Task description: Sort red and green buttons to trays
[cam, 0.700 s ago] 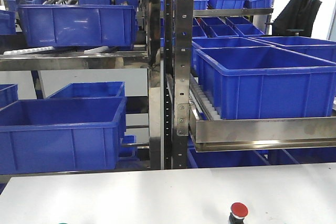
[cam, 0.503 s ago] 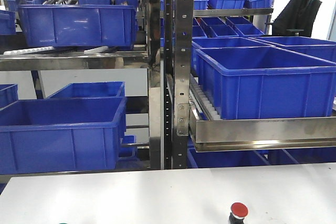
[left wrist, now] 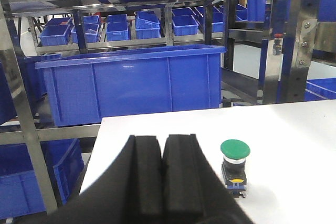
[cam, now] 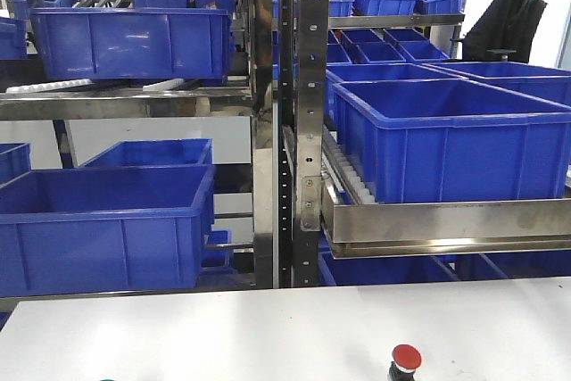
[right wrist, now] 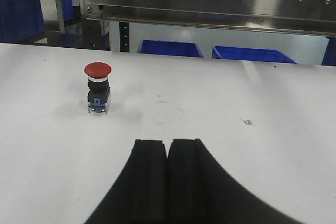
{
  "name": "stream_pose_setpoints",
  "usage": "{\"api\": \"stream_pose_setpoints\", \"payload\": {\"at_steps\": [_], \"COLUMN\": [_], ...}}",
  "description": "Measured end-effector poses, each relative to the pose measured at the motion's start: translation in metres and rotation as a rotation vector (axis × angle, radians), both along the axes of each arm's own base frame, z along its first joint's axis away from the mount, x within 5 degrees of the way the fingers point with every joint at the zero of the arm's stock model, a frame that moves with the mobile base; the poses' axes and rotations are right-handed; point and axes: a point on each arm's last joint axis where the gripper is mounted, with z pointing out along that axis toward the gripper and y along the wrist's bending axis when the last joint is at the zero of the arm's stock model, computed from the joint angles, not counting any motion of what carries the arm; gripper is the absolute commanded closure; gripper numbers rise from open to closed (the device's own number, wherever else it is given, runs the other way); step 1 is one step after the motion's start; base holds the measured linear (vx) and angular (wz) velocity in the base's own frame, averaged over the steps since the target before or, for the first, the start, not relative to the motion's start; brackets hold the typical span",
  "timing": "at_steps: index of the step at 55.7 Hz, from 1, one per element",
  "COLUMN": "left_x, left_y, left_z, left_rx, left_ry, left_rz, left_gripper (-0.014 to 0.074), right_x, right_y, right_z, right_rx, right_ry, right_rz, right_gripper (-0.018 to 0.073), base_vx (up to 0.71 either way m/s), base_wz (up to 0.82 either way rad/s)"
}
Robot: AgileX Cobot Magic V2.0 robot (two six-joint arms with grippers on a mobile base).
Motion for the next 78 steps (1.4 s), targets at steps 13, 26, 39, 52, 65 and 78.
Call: {"api": "stream_pose_setpoints", "payload": {"at_steps": [13,26,39,52,65,78], "left_x": [0.000,0.000,-0.003,-0.019,-0.021,0.016], "left_y": [0.000,0.000,0.002,0.002,0.001,0.001], "left_z": [0.000,0.008,0.028,0.081,0.154,0.146], "left_rx": [0.010,0.011,0.013,-0.104,-0.017,0.015], "left_ry": [-0.001,-0.088,-0.309,-0.569,-0.503,-0.267], "left_rz": [0.000,0.005,0.018,-0.001,0.008,0.009], "left_gripper": [0.0603,0.0603,0.0603,0.0603,0.0603,0.0589], "right_x": [0.001,0.002,-0.004,-0.014,-0.001,0.036], "right_y": [-0.003,0.003,0.007,0.002,0.003,0.004], "right_z": [0.003,0.029,0.055,0.102,0.160,0.150], "right_rx": [-0.116,-0.160,-0.038,0.134,0.105,0.094], "right_ry": [-0.034,-0.323,-0.614,-0.665,-0.580,-0.380], "right_rz": [-0.002,0.044,0.077,0.041,0.035,0.025], "right_gripper": [0.0568,0.0568,0.0568,0.0568,0.0568,0.0561], "base_vx": [0.00,0.00,0.00,0.00,0.00,0.00], "base_wz": [0.00,0.00,0.00,0.00,0.00,0.00]}}
